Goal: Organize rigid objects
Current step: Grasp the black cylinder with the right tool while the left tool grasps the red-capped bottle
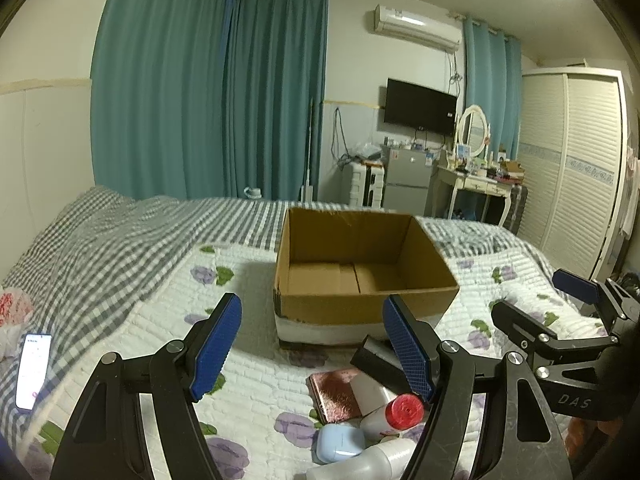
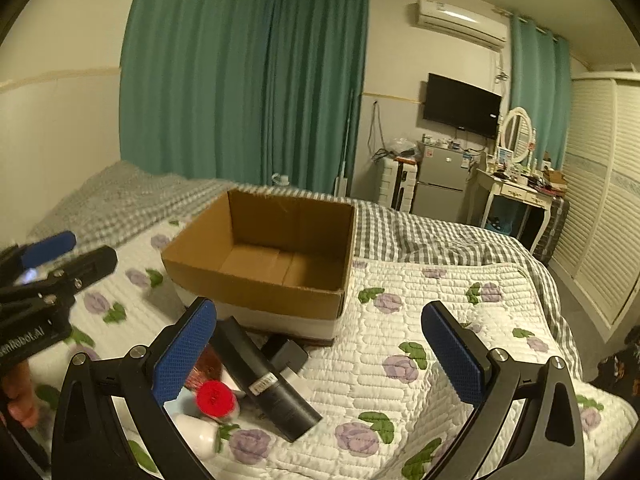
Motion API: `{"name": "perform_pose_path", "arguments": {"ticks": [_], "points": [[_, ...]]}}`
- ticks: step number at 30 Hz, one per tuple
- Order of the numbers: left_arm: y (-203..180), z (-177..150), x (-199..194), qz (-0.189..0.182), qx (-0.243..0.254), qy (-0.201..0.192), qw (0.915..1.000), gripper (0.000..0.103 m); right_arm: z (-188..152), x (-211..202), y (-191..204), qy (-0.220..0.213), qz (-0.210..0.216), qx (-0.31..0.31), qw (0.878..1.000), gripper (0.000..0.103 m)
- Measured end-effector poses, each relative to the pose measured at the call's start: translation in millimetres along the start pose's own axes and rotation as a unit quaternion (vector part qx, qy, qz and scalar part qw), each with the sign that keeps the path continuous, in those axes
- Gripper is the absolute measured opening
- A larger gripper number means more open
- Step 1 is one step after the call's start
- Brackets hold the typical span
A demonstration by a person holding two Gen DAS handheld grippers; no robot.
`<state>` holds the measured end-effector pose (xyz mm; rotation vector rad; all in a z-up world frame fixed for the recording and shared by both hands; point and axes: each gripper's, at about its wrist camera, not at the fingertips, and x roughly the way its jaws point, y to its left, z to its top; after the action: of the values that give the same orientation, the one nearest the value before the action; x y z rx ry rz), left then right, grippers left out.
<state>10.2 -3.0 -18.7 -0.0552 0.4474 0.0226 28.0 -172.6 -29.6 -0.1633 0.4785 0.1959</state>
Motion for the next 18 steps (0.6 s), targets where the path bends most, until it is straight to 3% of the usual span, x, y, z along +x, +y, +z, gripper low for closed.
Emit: {"name": "perform_pose_path", "arguments": {"ticks": [6,10,18], "points": [[-1,-19,23,0.008,0.003,0.045,0.9989,0.076,-31,54,13,0.092,0.042,-0.043,0.994,0.102],[-5,-34,39,0.013,0.014,0.082,0.9965,0.076,-55,85,20,0.161,0.073,-0.068,0.982,0.086],[-7,-46,54,0.026,0.028,0.115,0.9926,0.076,-71,112,30,0.206,0.127,-0.077,0.967,0.065]]}}
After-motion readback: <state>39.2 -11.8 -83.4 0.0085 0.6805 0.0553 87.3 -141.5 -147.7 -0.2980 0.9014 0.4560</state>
